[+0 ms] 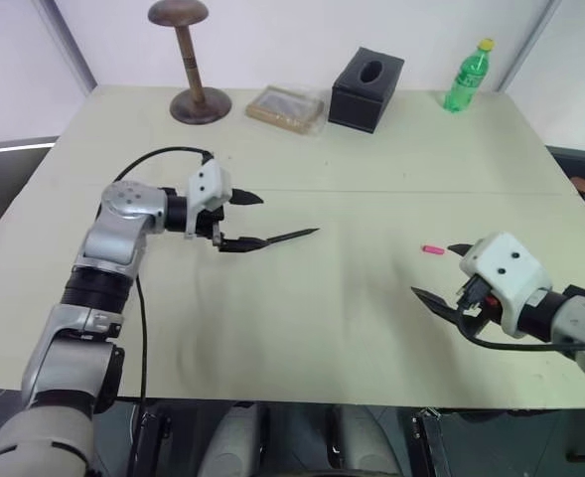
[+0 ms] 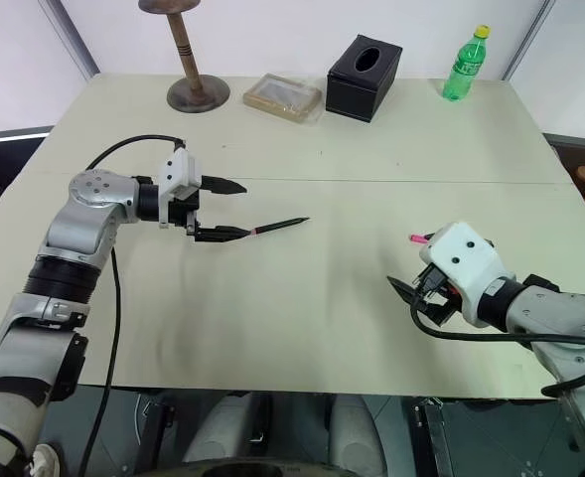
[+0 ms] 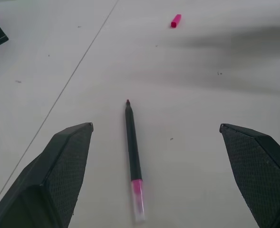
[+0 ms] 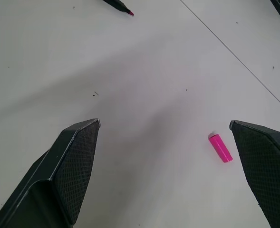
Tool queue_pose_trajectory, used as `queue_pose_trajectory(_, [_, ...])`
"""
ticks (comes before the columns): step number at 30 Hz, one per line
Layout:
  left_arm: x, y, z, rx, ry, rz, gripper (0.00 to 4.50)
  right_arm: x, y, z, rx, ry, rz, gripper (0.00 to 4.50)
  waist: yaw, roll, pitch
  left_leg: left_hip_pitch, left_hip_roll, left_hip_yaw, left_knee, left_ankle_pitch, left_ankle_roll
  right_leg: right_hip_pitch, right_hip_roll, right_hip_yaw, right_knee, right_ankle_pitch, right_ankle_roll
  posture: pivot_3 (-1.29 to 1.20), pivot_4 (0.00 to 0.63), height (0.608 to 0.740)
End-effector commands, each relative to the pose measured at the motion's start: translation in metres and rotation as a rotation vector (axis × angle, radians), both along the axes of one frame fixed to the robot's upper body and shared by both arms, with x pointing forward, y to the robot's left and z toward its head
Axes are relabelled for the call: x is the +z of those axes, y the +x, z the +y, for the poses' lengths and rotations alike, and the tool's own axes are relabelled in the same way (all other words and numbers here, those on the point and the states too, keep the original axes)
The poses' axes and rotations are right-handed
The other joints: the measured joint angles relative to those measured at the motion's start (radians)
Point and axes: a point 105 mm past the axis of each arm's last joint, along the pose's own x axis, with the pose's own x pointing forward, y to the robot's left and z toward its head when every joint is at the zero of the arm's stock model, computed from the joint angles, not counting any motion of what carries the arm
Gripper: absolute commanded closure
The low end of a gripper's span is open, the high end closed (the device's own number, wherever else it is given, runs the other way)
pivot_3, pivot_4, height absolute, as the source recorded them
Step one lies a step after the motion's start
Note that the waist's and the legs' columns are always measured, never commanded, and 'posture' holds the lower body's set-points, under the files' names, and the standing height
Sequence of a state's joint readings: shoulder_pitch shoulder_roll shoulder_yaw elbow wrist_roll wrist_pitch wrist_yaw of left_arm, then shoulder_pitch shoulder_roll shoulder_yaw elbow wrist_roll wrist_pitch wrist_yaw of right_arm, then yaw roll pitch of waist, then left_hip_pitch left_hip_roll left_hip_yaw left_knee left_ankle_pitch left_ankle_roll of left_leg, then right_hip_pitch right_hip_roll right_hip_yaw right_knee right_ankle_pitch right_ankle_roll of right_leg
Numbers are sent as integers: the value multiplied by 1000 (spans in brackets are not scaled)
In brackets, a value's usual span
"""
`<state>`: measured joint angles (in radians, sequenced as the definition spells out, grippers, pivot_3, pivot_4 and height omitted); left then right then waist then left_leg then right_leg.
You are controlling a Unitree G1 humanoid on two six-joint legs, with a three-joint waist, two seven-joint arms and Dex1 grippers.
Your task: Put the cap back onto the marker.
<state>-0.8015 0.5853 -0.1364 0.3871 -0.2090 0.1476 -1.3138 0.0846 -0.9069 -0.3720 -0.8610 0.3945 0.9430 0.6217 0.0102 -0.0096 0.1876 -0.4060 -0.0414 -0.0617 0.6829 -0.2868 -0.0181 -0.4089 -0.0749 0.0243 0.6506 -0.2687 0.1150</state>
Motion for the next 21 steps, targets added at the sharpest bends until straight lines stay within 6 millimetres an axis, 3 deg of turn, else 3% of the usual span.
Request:
queue_pose_trajectory(1, [11,-1,-3,-19,-9,-39,29,12,1,-1,0,-13,-62,0,0,0,0,0,0,0,0,0,0,0,0,0,0,0,0,0,150,740])
queue_pose_trajectory(10, [8,0,-4,-23,-4,-36,29,12,1,-1,2,-18,-65,0,0,0,0,0,0,0,0,0,0,0,0,0,0,0,0,0,150,740])
queue_pose_trajectory(21, [-25,28,-39,70,-28,-29,29,10,-2,3,-5,-18,-62,0,2,0,0,0,-1,0,1,0,0,0,0,0,0,0,0,0,150,740])
